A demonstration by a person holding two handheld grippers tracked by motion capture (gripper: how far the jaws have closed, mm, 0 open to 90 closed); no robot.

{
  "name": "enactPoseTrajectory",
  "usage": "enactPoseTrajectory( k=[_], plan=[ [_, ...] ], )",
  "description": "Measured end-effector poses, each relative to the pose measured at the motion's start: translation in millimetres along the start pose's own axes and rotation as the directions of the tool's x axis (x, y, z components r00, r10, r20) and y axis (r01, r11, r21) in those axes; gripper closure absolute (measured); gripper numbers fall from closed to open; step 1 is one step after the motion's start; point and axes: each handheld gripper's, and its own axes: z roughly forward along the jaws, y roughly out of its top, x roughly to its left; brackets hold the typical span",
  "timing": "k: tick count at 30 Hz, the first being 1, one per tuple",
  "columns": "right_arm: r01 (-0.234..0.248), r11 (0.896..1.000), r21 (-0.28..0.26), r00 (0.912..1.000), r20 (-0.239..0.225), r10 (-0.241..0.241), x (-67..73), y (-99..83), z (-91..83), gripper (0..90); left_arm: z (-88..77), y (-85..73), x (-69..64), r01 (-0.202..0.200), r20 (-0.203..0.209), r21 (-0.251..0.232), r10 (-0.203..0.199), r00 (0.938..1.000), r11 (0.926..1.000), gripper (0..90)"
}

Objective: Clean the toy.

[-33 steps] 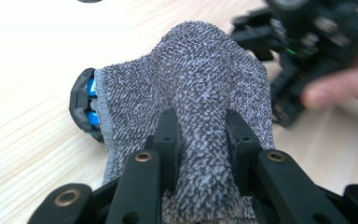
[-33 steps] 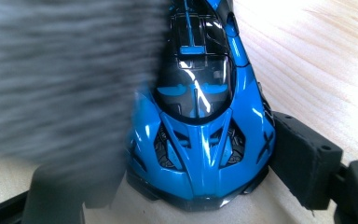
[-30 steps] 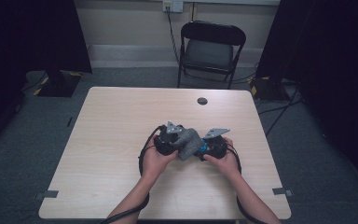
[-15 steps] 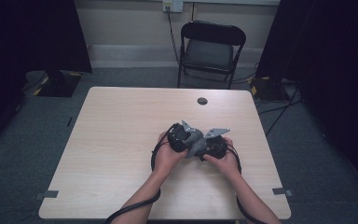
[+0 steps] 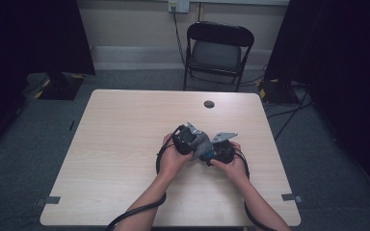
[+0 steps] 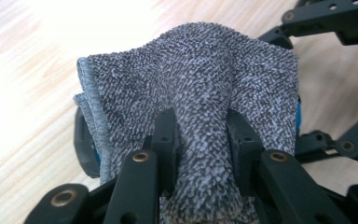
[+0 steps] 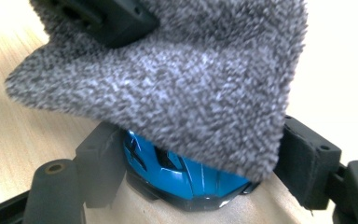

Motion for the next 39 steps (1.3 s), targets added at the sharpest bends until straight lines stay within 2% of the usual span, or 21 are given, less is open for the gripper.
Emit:
enactPoseTrajectory(
  k=[5,19,25,30,33,36,39],
  plan=[
    [0.001,1.0,0.0,1.0,0.0,-0.001,0.0,0.0,-0.1,24.9,1.0,2.0,5.0,0.01,-0.023,-0.001,-0.01,0.9997,0.9999,69.1],
    [0.001,1.0,-0.001,1.0,0.0,-0.001,0.0,0.0,0.0,24.9,1.6,2.5,23.3,0.068,-0.031,0.005,-0.068,0.9972,0.9977,69.4],
    [0.001,1.0,-0.001,1.0,0.0,-0.001,0.1,0.0,0.0,24.9,0.7,0.7,32.4,0.1,-0.035,0.004,-0.099,0.9944,0.995,69.5],
    [0.001,1.0,-0.001,1.0,0.0,-0.001,0.1,0.0,0.0,24.9,1.1,-1.8,37.8,0.127,-0.041,-0.015,-0.128,0.991,0.9917,69.7],
    [0.0,1.0,-0.001,1.0,0.0,0.0,0.1,0.0,0.0,24.9,-0.2,-3.0,41.3,0.129,-0.049,-0.011,-0.129,0.9904,0.9916,69.8],
    [0.001,1.0,-0.001,1.0,0.0,-0.001,0.1,0.0,0.0,24.9,-1.0,-5.0,45.6,0.142,-0.063,-0.018,-0.143,0.9877,0.9897,70.0],
    [0.0,1.0,-0.001,1.0,0.0,0.0,0.1,0.0,0.0,24.9,-1.8,-7.3,49.6,0.163,-0.057,-0.021,-0.164,0.9849,0.9864,70.1]
  ],
)
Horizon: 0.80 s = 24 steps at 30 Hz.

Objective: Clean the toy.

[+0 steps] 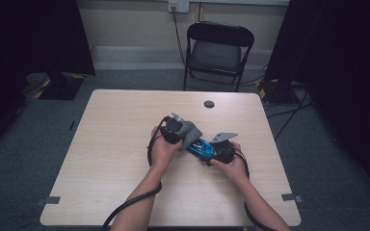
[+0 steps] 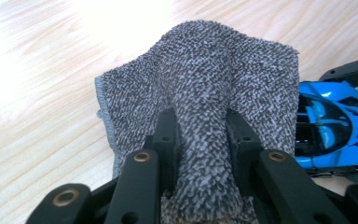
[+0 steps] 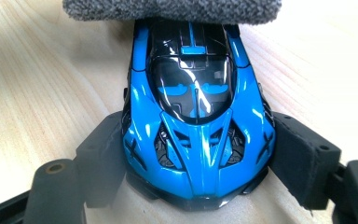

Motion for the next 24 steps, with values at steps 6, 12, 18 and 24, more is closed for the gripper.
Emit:
enactPoseTrajectory(
  k=[6,12,18,24],
  plan=[
    [0.0,1.0,0.0,1.0,0.0,0.0,0.0,0.0,0.0,24.9,-1.1,-0.8,3.6,0.007,-0.006,0.002,-0.007,1.0,1.0,70.2],
    [0.0,1.0,0.0,1.0,0.0,0.0,0.0,0.0,0.0,24.9,-3.5,-3.1,10.6,0.027,-0.016,-0.005,-0.027,0.9995,0.9996,70.5],
    [0.0,1.0,0.0,1.0,0.0,0.0,0.0,0.0,0.0,24.9,-6.4,-6.6,17.5,0.042,-0.021,-0.001,-0.042,0.9989,0.9991,70.8],
    [0.0,1.0,0.0,1.0,0.0,0.0,0.0,0.0,0.0,24.9,-9.8,-9.1,24.2,0.034,-0.049,0.009,-0.033,0.9982,0.9994,71.0]
  ],
)
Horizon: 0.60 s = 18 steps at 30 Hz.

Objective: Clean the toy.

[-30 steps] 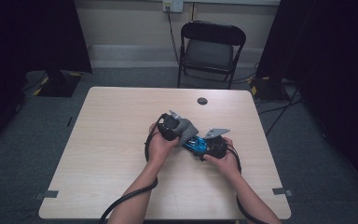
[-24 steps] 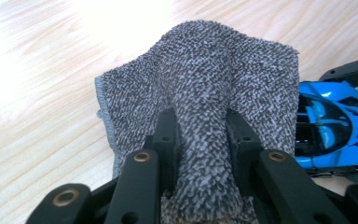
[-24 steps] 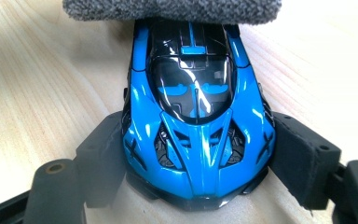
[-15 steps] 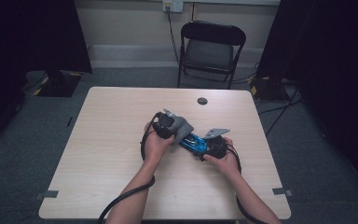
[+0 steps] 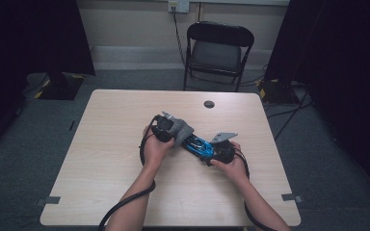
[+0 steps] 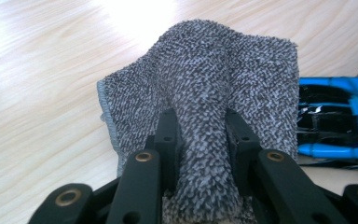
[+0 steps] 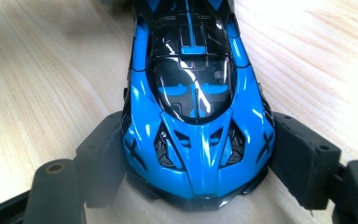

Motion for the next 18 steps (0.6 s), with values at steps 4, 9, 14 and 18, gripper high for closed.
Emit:
enactPoseTrajectory(
  k=[4,9,14,18],
  plan=[
    [0.0,1.0,0.0,1.0,0.0,0.0,0.0,0.0,0.0,24.9,-0.7,-6.3,8.7,0.027,-0.009,0.003,-0.027,0.9996,0.9996,71.1],
    [0.0,1.0,0.0,1.0,0.0,0.0,0.0,0.0,0.0,24.9,-3.4,-12.9,18.2,0.045,-0.015,0.018,-0.045,0.9989,0.9988,71.2],
    [-0.001,1.0,0.0,1.0,0.0,0.001,0.0,0.0,0.0,24.9,-10.3,-16.8,24.6,0.06,-0.012,0.007,-0.06,0.9981,0.9982,71.3],
    [0.0,1.0,0.0,1.0,0.0,0.0,0.0,0.0,0.0,24.9,-19.9,-16.7,27.2,0.061,-0.008,-0.02,-0.061,0.9981,0.998,71.3]
  ],
)
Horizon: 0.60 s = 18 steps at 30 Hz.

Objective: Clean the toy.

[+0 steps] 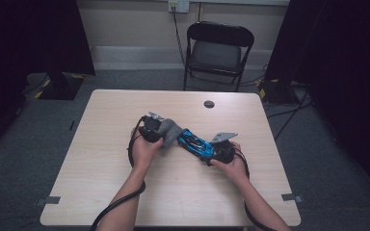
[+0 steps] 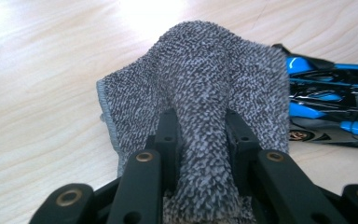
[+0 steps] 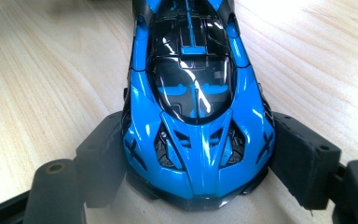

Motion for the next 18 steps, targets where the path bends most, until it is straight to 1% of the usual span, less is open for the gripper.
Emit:
enactPoseTrajectory(
  k=[1,3,5,7,9,10,13,15,16,17,18],
  plan=[
    [0.0,1.0,0.0,1.0,0.0,0.0,0.0,0.0,0.0,24.9,-2.6,0.8,-0.2,-0.002,0.002,-0.002,0.002,1.0,1.0,71.3],
    [0.0,1.0,0.0,1.0,0.0,0.0,0.0,0.0,0.0,24.9,-7.2,2.0,-1.7,-0.005,-0.001,-0.021,0.005,1.0,0.9998,71.3],
    [0.0,1.0,0.0,1.0,0.0,0.0,0.0,0.0,0.0,24.9,-11.0,3.5,-3.9,-0.016,0.0,-0.038,0.016,0.9999,0.9991,71.3],
    [0.0,1.0,0.0,1.0,0.0,0.0,0.0,0.0,0.0,24.9,-14.1,5.0,-7.0,-0.028,0.007,-0.043,0.028,0.9996,0.9987,71.3],
    [0.0,1.0,0.0,1.0,0.0,0.0,0.0,0.0,0.0,24.9,-15.2,5.5,-9.5,-0.025,0.014,-0.052,0.025,0.9996,0.9983,71.3],
    [0.0,1.0,0.0,1.0,0.0,0.0,0.0,0.0,0.0,24.9,-16.7,7.0,-14.4,-0.037,0.029,-0.058,0.039,0.9988,0.9976,71.2],
    [0.0,1.0,0.0,1.0,0.0,0.0,0.0,0.0,0.0,24.9,-17.0,9.4,-23.6,-0.046,0.047,-0.081,0.05,0.9976,0.9956,71.3],
    [0.0,1.0,0.0,1.0,0.0,0.0,0.0,0.0,0.0,24.9,-17.2,12.2,-30.6,-0.059,0.066,-0.085,0.065,0.9957,0.9947,71.3],
    [0.0,1.0,0.0,1.0,0.0,0.0,0.0,0.0,0.0,24.9,-16.8,12.9,-33.4,-0.057,0.073,-0.088,0.064,0.9953,0.9944,71.3],
    [0.0,1.0,0.0,1.0,0.0,0.0,0.0,0.0,0.0,24.9,-16.8,12.9,-33.4,-0.057,0.073,-0.088,0.064,0.9953,0.9944,71.2],
    [0.0,1.0,0.0,1.0,0.0,0.0,0.0,0.0,0.0,24.9,-15.7,15.2,-40.7,-0.065,0.086,-0.09,0.072,0.9937,0.9938,71.2]
  ],
)
